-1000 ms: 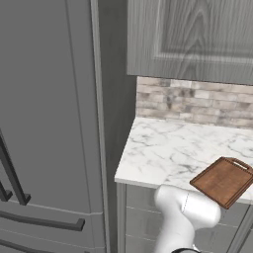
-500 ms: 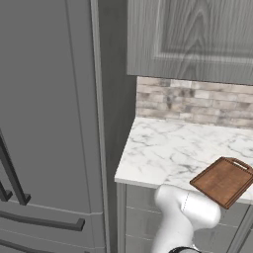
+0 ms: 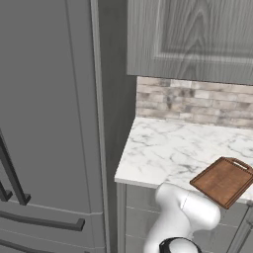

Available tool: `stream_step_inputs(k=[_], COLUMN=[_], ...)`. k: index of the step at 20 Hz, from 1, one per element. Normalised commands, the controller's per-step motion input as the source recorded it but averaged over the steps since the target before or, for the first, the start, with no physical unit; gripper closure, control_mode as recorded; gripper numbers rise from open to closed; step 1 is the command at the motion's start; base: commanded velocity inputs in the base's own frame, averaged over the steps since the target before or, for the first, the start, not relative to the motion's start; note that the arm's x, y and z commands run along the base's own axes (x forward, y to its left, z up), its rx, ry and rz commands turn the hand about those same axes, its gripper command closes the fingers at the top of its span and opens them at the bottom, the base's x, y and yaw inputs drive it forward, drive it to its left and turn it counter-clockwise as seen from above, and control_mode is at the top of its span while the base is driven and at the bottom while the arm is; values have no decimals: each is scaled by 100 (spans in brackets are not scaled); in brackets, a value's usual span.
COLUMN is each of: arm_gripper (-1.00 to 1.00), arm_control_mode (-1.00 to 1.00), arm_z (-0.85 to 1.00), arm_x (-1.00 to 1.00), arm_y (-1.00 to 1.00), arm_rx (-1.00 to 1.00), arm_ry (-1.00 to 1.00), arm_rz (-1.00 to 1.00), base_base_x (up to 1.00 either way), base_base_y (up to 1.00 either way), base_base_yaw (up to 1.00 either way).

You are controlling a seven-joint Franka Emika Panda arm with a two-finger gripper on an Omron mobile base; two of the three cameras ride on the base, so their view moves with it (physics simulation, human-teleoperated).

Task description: Move the cutting board and knife to the sink. Then move spray from the cabinet to the counter.

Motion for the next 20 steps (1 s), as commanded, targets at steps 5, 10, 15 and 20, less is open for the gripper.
stream_step_inputs(k=[5,10,15,20], arm_gripper=[-100,-100,-100,-100], arm_control_mode=[-100,-100,-100,-100], arm_z=[-3,-15,-15,-11], arm_x=[34,15,14,23], arm_y=[6,10,2,0], arm_rx=[0,0,1,2], arm_ry=[0,0,0,0], arm_rz=[0,0,0,0], base_base_x=[0,0,0,0], base_base_y=[0,0,0,0], base_base_yaw=[0,0,0,0])
